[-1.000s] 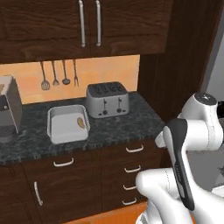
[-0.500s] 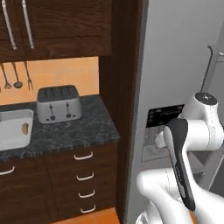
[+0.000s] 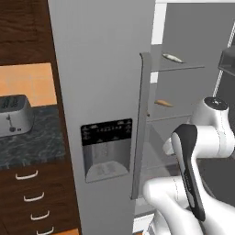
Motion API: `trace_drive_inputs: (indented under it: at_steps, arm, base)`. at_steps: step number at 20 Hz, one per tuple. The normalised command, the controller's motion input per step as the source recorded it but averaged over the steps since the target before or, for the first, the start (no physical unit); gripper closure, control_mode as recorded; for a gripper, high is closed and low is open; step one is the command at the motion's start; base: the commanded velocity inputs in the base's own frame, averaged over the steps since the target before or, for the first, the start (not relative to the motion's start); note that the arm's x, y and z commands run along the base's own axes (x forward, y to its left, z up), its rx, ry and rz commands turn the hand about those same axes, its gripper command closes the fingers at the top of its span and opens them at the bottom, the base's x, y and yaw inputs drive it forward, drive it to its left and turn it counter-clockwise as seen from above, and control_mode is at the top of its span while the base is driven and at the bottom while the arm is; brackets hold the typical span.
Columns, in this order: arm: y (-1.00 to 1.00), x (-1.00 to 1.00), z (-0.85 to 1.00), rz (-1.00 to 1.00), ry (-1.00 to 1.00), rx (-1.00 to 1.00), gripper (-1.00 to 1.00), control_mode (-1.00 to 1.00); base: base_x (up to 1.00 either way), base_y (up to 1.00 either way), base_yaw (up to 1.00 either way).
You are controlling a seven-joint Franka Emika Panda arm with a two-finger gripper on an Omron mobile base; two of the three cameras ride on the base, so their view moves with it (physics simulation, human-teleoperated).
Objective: Place one sweet potato and one fish in each tupperware on the nearby counter, to pack two identical lunches.
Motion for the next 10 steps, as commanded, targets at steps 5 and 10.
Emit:
trace_drive_inputs:
  at_steps: [5,10]
  arm:
    - [0.00,0.00,0.00,0.00,0.00,0.00,-1.00,1.00]
    - [0.00,0.00,0.00,0.00,0.00,0.00,-1.00,1.00]
  base:
    - [0.22,-0.44,0.00]
    - [0.39,0.02,0.00]
